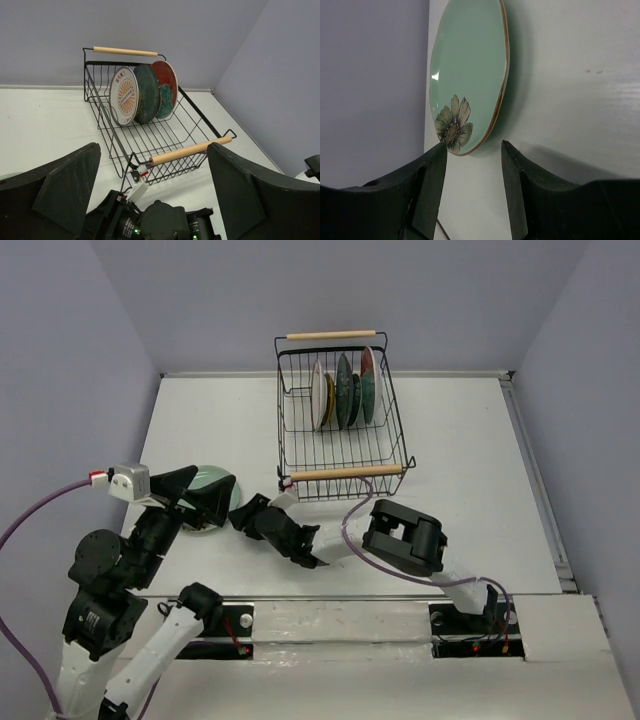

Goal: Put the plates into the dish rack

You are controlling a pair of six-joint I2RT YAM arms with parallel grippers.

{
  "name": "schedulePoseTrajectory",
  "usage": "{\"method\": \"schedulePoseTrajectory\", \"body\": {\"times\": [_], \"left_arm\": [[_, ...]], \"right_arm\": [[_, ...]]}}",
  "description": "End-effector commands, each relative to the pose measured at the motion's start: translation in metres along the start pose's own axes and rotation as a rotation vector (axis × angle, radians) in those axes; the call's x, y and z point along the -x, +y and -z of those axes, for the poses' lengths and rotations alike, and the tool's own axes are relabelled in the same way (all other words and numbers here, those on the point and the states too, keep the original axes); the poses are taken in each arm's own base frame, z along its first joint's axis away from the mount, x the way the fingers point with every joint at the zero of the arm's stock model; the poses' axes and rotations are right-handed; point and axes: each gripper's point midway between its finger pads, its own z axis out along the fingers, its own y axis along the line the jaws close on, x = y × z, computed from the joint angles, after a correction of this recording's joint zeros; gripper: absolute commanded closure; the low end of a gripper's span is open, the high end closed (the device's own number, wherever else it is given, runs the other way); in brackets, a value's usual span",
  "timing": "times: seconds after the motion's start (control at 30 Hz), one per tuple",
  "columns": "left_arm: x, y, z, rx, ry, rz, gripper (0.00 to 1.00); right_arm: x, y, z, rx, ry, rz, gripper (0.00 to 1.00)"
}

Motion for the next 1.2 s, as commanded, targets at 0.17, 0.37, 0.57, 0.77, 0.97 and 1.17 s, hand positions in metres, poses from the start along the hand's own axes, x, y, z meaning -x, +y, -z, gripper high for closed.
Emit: {"method": "schedulePoseTrajectory", "body": {"times": [0.17,0.37,0.57,0.77,0.97,1.17], "left_arm": [[0.005,-0.009,0.004,-0.055,-0.018,-0.010,0.01],[0.001,-0.009,0.001,-0.056,-0.010,-0.011,0.01],[-0.001,0.014,-0.004,0.074,-0.017,-0.018,0.01],[0.003,0.046,-0.021,0.285,-0.022,-0.001,0.01],[-0.025,0.087,-0.040,0.539,0.049,-0.009,0.01],[-0.093,0.147,-0.050,0.699,0.220,0.092,0.01]], "right_arm": [[0.019,0.021,-0.032,0.026,-0.060,-0.066,0.52],[0.020,0.018,-0.030,-0.002,-0.056,-0.083,0.56],[0.015,0.046,0.010,0.066,-0.079,0.087,0.57],[0.009,0.109,0.078,0.218,-0.100,0.326,0.57],[0.031,0.113,0.133,0.249,-0.055,0.469,0.58],[0.058,0.107,0.186,0.268,0.026,0.600,0.58]]}}
